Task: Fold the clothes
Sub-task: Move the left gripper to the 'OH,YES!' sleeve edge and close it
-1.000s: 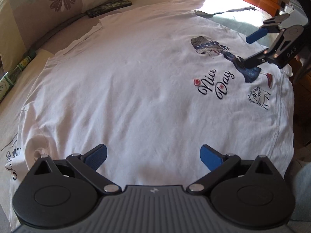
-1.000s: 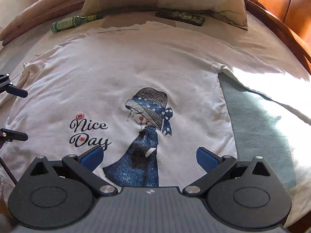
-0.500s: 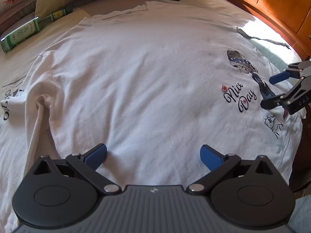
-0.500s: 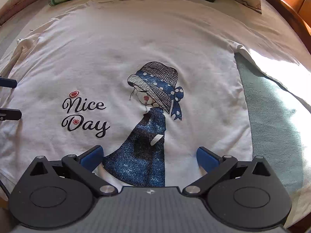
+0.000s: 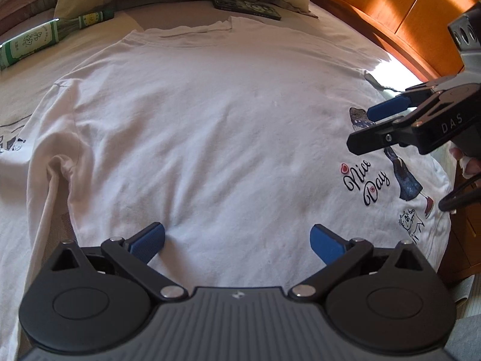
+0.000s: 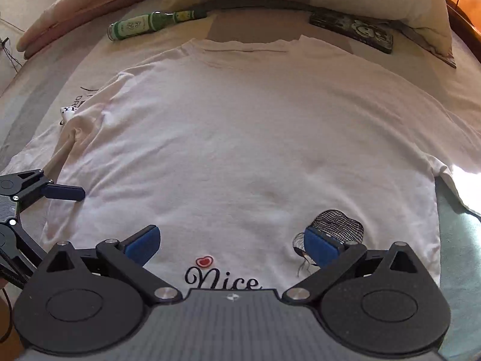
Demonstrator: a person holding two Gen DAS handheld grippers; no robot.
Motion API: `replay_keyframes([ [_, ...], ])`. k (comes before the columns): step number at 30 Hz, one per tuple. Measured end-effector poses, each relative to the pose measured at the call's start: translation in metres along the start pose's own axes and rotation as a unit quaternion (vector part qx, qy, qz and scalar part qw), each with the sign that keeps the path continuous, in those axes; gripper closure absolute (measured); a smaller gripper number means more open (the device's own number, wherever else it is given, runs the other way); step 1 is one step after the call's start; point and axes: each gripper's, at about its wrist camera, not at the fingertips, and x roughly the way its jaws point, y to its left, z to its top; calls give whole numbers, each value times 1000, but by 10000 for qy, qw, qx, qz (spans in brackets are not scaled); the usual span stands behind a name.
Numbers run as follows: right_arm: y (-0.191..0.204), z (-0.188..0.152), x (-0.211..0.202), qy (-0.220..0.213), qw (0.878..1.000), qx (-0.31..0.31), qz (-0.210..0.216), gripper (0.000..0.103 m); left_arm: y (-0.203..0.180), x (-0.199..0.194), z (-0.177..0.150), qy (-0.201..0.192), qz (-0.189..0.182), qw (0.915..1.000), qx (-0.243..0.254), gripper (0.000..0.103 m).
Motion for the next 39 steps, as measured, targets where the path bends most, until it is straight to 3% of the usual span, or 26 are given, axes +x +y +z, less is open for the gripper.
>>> replay_keyframes([
  [2, 8, 7, 1, -12, 9999, -131, 78, 0, 9, -6, -3, 34, -221, 9998, 3, 1],
  [4, 13, 10, 1, -17, 9997, -182, 140, 0, 18, -13, -1, 204, -213, 9996, 44, 1],
  [8, 20, 15, 1, -28, 9994, -248, 227, 0, 42, -41, 12, 228, 51, 9996, 141, 1],
  [13, 22, 21, 3, -51, 9996, -214, 203, 0, 104, -69, 42, 97, 609, 9978, 238, 4],
  [15, 22, 24, 6, -24, 9997, -163, 184, 0, 134, -66, 51, 81, 811, 9965, 162, 20],
  [16, 23, 26, 8, 5, 9997, -140, 177, 0, 149, -63, 56, 98, 915, 9957, 117, 46],
  [17, 23, 27, 10, 30, 9998, -126, 178, 0, 164, -57, 60, 217, 1024, 9945, 28, 64],
  [21, 29, 31, 15, 61, 9996, -183, 185, 0, 201, -37, 70, 458, 1155, 9922, -38, 67],
  [26, 32, 35, 16, 58, 9996, -232, 156, 0, 210, -27, 74, 772, 300, 9965, -93, 66],
  [30, 31, 37, 20, 73, 9999, -75, 67, 0, 212, -19, 72, 984, 151, 9950, 1, 67],
  [31, 31, 38, 20, 75, 10000, -40, 51, 0, 213, -18, 73, 997, 143, 9949, -41, 71],
  [32, 31, 39, 21, 72, 10000, -28, 29, 0, 213, -18, 75, 1020, 180, 9946, -46, 86],
  [33, 32, 39, 21, 70, 10000, -16, 7, 0, 213, -18, 76, 1036, 216, 9944, -41, 95],
  [36, 34, 41, 23, 76, 10000, -26, -50, 0, 209, -23, 81, 938, 305, 9950, 127, 102],
  [39, 35, 43, 24, 56, 10000, -11, -62, 0, 216, -33, 88, 662, 543, 9963, -8, 103],
])
